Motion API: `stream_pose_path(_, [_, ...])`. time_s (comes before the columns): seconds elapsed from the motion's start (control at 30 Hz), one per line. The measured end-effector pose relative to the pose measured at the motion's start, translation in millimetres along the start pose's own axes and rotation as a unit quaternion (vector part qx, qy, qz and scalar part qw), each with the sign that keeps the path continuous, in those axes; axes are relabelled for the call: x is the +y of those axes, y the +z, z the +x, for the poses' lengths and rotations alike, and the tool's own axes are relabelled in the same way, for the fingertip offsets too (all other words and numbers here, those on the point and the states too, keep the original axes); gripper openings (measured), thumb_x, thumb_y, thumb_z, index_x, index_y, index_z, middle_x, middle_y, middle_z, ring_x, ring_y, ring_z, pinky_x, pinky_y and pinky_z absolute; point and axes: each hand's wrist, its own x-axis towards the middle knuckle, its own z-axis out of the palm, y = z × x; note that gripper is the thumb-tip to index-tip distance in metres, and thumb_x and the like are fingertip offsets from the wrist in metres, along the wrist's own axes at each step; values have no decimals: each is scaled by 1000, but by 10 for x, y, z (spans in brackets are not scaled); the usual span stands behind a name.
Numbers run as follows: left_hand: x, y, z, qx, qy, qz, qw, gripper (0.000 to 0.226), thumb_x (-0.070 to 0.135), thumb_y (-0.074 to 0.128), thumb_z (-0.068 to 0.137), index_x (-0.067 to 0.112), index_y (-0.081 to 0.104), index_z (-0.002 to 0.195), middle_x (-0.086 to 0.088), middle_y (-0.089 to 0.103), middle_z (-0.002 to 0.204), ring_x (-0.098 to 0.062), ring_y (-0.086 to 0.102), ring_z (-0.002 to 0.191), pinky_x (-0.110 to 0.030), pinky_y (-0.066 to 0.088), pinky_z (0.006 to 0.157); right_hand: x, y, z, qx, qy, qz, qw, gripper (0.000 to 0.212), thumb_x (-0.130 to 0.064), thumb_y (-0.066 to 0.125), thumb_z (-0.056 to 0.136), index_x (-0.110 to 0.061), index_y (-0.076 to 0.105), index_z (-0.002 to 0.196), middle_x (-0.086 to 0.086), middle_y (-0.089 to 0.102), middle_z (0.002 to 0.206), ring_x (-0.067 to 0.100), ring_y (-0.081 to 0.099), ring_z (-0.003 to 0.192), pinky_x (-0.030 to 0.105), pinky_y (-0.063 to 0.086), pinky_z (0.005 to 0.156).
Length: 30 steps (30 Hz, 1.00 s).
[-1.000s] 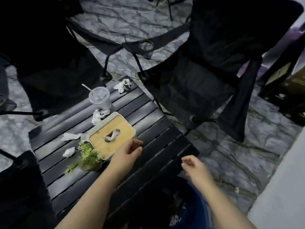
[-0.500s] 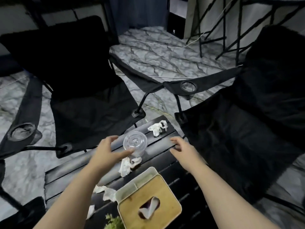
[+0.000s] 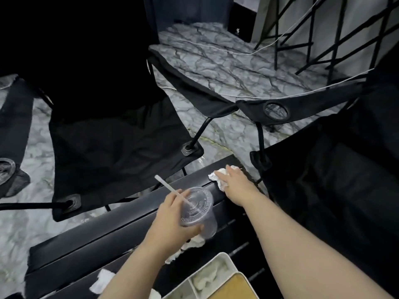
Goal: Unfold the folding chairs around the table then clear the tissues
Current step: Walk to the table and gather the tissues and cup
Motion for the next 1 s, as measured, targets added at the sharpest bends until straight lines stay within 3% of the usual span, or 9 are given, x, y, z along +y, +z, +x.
stream_pose_path(0.1, [-37, 33, 18, 16, 6, -39, 999, 77, 29, 76, 70, 37, 34, 134, 22, 25, 128, 5, 29, 116, -2, 29, 85, 47, 110, -28, 40, 6, 10, 999, 39, -8, 37, 82, -23, 57, 112, 5, 45, 123, 29, 35, 127, 35, 40, 92])
stream_pose_path(0.2, [-4, 29, 16, 35, -4, -68, 997, 76, 26, 77, 68, 33, 37, 133, 17, 30, 123, 3, 36, 110, 1, 33, 76, 55, 114, -158, 87, 34, 43, 995, 21, 1, 45, 82, -12, 60, 90, 2, 39, 93, 29, 46, 106, 30, 36, 75])
stream_pose_path(0.3, [135, -40, 5, 71, 2, -105, 992, 74, 22, 78, 67, 35, 40, 129, 25, 32, 113, 10, 39, 105, 6, 34, 72, 69, 5, -386, 137, 81, 163, 974, 15, -3, 50, 83, -14, 60, 82, 2, 51, 93, 21, 49, 85, 29, 35, 68])
stream_pose_path(0.37, [277, -114, -36, 92, 7, -119, 989, 74, 23, 78, 67, 39, 40, 128, 27, 32, 111, 21, 36, 104, -1, 37, 73, 88, -95, -617, 158, 79, 211, 961, 11, -8, 53, 85, -13, 63, 85, 2, 56, 97, 18, 49, 84, 28, 36, 68])
stream_pose_path(0.57, [746, -213, -386, 77, 28, -130, 988, 74, 30, 80, 66, 35, 42, 129, 14, 35, 125, -3, 45, 115, -25, 37, 95, 328, -205, -1557, 190, 105, 293, 931, 8, -11, 58, 85, -14, 65, 83, -5, 59, 93, 8, 52, 80, 8, 35, 60])
stream_pose_path(0.73, [1195, -26, -959, 18, 66, -106, 992, 67, 37, 77, 68, 43, 41, 124, 29, 35, 118, 16, 39, 105, -23, 37, 88, 686, -44, -2612, 200, 178, 363, 892, 6, -12, 60, 82, -15, 63, 79, -9, 61, 84, 13, 57, 79, 21, 41, 61])
stream_pose_path(0.83, [1420, 196, -1453, -17, 83, -94, 992, 56, 37, 76, 70, 49, 42, 112, 21, 38, 115, 23, 35, 100, -19, 36, 82, 844, 159, -3361, 203, 212, 392, 872, 6, -15, 61, 82, -17, 61, 77, -10, 61, 77, 10, 56, 72, 21, 39, 56])
stream_pose_path(0.93, [1576, 558, -2060, -67, 117, -50, 990, 52, 36, 76, 68, 56, 40, 100, 22, 40, 116, 11, 40, 101, -19, 34, 86, 1012, 580, -4134, 183, 274, 436, 838, 10, -13, 60, 82, -22, 58, 78, -7, 59, 75, 14, 54, 65, 28, 39, 56])
stream_pose_path(1.0, [1566, 890, -2495, -121, 123, -26, 985, 55, 37, 75, 67, 54, 40, 106, 16, 40, 119, 4, 38, 105, -11, 32, 86, 1101, 927, -4611, 186, 301, 473, 807, 21, -6, 60, 79, -25, 53, 86, -1, 60, 80, 20, 56, 64, 32, 44, 56])
